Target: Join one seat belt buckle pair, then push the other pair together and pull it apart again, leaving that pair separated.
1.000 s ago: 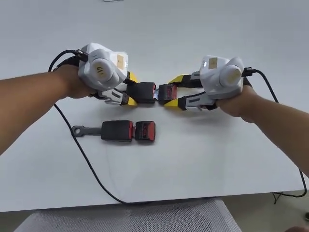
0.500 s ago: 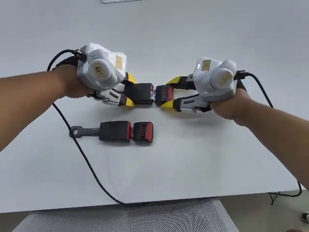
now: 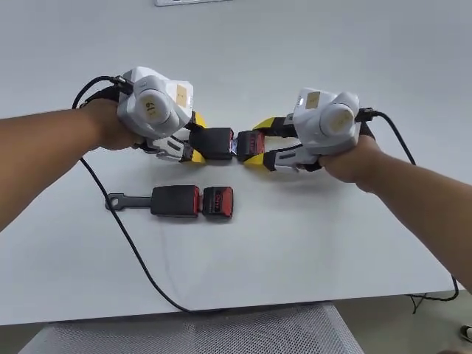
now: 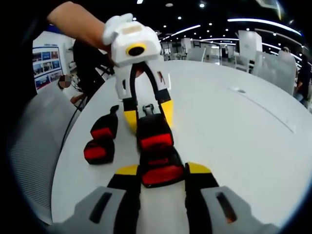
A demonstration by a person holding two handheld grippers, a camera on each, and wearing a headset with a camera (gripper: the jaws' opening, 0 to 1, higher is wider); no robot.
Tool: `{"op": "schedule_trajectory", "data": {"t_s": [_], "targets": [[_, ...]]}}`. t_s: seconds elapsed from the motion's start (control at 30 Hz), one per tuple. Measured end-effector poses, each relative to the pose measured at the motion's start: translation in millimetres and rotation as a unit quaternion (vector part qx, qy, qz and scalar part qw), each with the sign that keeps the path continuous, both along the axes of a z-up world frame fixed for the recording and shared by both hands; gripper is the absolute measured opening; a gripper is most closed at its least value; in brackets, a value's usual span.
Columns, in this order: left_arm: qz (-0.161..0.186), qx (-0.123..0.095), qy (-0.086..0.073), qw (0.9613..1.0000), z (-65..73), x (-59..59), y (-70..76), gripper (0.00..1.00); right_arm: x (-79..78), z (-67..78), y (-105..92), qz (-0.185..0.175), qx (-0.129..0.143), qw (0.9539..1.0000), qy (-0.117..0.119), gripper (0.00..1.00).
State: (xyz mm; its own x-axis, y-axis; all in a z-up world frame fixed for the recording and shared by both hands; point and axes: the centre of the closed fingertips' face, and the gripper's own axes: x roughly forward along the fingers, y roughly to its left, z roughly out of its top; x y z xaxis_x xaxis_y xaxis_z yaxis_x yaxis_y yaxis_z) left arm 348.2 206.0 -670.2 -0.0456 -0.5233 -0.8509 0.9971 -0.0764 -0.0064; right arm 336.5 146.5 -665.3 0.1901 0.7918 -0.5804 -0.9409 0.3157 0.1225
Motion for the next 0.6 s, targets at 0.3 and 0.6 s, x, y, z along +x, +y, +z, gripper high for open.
{"op": "schedule_trajectory", "data": {"t_s": [0.3,0.6], "targets": [[-0.005,0.004,-0.001,1.0,-0.2,0.0,0.2,0.32,2.0,0.0,1.0,-0.001,-0.005,1.0,-0.001,0.34],[-0.005,0.001,0.0,1.0,-0.5,-0.6,-0.1,0.33,2.8,-0.9,1.8,-0.001,-0.01,0.9999,-0.003,0.34]]}}
